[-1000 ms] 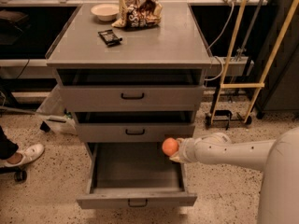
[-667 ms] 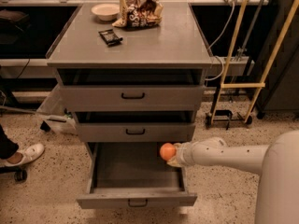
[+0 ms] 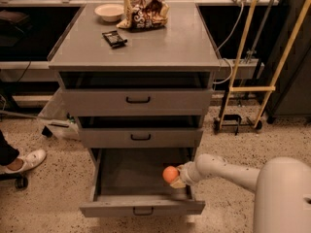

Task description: Place orange into bottom drawer

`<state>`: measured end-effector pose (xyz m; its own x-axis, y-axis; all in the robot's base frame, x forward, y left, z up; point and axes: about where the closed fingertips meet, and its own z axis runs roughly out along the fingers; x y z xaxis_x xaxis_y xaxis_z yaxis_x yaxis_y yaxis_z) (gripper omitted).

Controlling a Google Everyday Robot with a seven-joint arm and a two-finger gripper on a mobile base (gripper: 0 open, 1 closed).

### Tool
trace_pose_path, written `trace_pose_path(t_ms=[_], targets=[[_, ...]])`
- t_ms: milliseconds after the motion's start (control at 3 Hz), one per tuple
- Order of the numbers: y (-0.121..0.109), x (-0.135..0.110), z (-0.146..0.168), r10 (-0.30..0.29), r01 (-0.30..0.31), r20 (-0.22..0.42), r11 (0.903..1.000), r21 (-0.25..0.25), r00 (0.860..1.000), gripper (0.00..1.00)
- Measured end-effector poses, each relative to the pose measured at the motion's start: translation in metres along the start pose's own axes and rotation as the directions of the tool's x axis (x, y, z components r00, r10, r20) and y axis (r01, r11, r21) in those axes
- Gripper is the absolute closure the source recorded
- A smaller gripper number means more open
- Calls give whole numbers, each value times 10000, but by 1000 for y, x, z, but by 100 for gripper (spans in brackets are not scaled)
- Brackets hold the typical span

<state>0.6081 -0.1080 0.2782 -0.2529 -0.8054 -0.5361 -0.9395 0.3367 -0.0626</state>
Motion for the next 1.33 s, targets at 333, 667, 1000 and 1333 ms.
trace_pose_path(t_ms=[333,667,1000,1333], targets=[[-26,29,40,507,-505,281,9987,-61,9983,100],[-21,33,50,562,-553,307,9981,-283,9979,100],[-18,50,79,655,-636,238,9952,-741,9976,100],[-31,53,78,738,-724,265,9961,-511,9969,100]])
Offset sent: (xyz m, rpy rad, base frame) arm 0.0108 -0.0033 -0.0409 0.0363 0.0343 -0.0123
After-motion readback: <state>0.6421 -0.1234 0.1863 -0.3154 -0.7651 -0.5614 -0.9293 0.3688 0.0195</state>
